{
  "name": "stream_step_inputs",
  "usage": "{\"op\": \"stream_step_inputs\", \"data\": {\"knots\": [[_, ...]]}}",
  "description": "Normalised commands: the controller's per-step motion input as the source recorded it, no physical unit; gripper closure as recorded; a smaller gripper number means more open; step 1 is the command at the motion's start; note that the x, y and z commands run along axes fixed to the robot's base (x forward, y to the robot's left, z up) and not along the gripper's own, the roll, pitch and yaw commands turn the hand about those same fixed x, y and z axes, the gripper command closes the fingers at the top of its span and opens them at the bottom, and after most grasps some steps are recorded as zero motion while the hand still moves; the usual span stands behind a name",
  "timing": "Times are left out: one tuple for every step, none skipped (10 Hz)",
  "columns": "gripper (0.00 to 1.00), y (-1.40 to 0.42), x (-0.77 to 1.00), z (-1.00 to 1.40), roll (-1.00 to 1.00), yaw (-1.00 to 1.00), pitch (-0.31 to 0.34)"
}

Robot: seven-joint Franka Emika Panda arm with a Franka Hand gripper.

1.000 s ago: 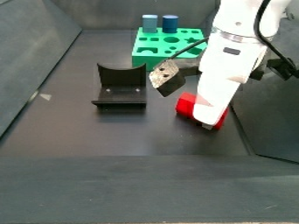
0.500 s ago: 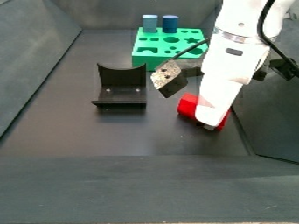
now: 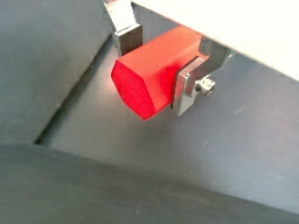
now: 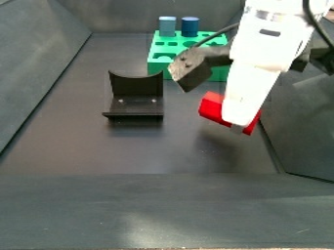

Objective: Pick up the hexagon object. Move up. Place the hexagon object on the fixture. Regrasp the hexagon object. Move to above the board. Insert the hexagon object.
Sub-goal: Move up, then place the hexagon object on the fixture.

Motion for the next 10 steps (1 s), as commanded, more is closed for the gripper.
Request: {"op": "stream_step_inputs", "data": {"knots": [[1.00, 0.00, -0.03, 0.25, 0.01, -0.01, 0.038], [1.00, 0.00, 0.00, 1.00, 0.00, 0.00, 0.000], [1.00, 0.00, 0.01, 1.00, 0.01, 0.00, -0.008], [1.00, 0.00, 0.00, 1.00, 0.00, 0.00, 0.013], [1.00, 0.00, -0.01, 1.00, 0.01, 0.00, 0.024], [1.00, 0.00, -0.01, 1.00, 0.01, -0.01, 0.034], [1.00, 0.00, -0.02, 1.00, 0.02, -0.01, 0.038], [1.00, 0.01, -0.02, 1.00, 0.02, -0.01, 0.041], [1.00, 0.01, -0.03, 0.97, 0.02, -0.01, 0.049], [1.00, 0.01, -0.02, 0.76, 0.03, -0.01, 0.057]]}}
